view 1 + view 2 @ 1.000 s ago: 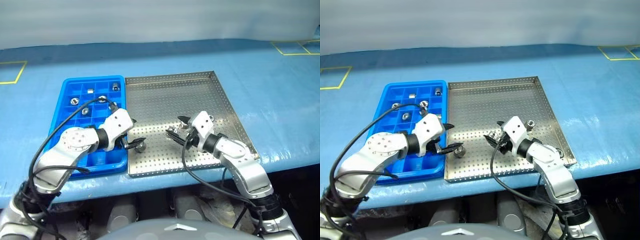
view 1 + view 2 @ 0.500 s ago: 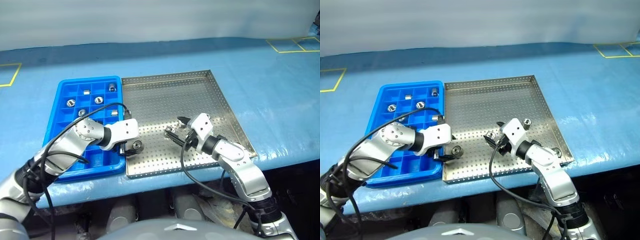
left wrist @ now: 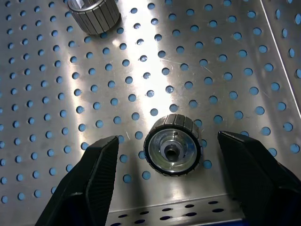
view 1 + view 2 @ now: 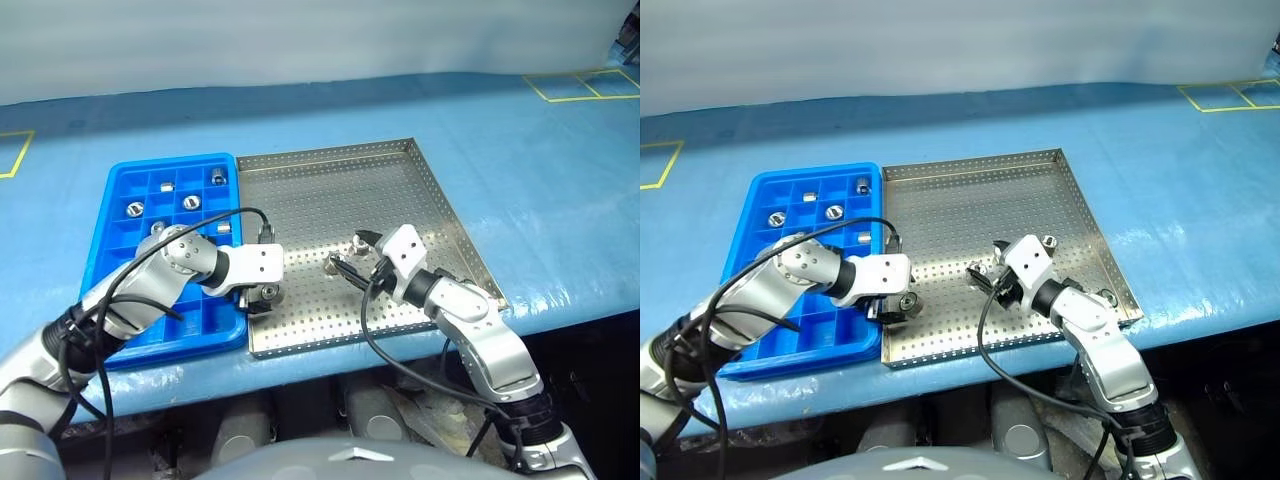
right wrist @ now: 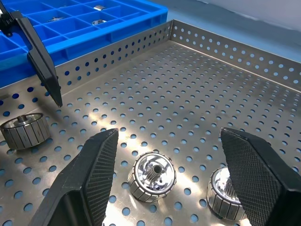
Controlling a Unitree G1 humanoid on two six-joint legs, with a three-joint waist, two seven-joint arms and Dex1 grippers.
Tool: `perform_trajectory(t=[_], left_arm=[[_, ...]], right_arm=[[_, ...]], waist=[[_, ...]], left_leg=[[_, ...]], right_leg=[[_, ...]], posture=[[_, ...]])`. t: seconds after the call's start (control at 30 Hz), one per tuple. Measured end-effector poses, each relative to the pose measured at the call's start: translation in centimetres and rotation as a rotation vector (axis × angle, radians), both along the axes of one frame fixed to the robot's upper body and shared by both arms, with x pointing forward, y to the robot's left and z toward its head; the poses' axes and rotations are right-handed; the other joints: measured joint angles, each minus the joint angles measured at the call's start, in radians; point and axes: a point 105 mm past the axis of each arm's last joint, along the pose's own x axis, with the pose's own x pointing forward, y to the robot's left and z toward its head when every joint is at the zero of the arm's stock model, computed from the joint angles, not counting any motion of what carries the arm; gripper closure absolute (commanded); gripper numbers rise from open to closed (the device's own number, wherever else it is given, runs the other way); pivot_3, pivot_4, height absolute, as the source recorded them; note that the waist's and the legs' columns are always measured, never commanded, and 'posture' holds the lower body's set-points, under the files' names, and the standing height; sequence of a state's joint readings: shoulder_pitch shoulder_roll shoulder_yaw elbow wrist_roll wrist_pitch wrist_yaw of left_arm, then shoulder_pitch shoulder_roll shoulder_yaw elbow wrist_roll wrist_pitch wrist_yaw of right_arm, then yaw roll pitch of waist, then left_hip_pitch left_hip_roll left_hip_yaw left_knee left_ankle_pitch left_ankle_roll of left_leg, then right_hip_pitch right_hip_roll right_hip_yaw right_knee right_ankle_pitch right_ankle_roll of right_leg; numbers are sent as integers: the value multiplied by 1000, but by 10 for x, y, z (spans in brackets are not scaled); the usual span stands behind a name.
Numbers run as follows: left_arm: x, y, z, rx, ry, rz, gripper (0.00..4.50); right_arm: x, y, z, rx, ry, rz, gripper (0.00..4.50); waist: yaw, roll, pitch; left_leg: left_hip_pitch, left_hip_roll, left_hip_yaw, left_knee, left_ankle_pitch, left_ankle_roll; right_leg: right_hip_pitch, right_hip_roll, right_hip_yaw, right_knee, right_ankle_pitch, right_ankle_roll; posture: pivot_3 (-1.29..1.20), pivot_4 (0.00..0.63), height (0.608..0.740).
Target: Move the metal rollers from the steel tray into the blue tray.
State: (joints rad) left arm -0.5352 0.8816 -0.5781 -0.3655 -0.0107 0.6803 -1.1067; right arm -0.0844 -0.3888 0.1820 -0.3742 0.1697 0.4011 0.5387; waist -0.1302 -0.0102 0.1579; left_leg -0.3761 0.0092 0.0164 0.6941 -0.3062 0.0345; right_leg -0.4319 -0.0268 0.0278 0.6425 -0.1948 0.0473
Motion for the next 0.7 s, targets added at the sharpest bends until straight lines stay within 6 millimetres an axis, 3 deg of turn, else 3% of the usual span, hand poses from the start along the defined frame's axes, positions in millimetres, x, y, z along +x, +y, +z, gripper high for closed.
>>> perform_trajectory(t=[0.03,0.13,0.27,0.7], left_arm=[[0,0,-1,3,3,-2,817],[0,-2,-4,1,12,-7,1385],[1,-3,-8,5,25,-5,2677],[1,-6,-9,-3,18,-16,2834]], right_arm=[[1,0,2,1,-5,1,850],[2,-1,3,1,-10,-3,797],[2,-1,3,1,-10,-4,797],[-1,-2,-1,0,2,-10,797]], waist=[[-2,0,0],[-4,0,0],[-4,0,0],[-4,0,0]], left_leg=[[0,0,0,0,0,0],[0,0,0,0,0,0],[0,0,0,0,0,0],[0,0,2,2,-1,1]], right_leg=[[0,0,0,0,0,0],[0,0,0,0,1,2],[0,0,1,0,1,2],[0,0,2,0,2,4]], posture=[[-228,150,740],[-229,150,740],[-231,150,740],[-231,150,740]])
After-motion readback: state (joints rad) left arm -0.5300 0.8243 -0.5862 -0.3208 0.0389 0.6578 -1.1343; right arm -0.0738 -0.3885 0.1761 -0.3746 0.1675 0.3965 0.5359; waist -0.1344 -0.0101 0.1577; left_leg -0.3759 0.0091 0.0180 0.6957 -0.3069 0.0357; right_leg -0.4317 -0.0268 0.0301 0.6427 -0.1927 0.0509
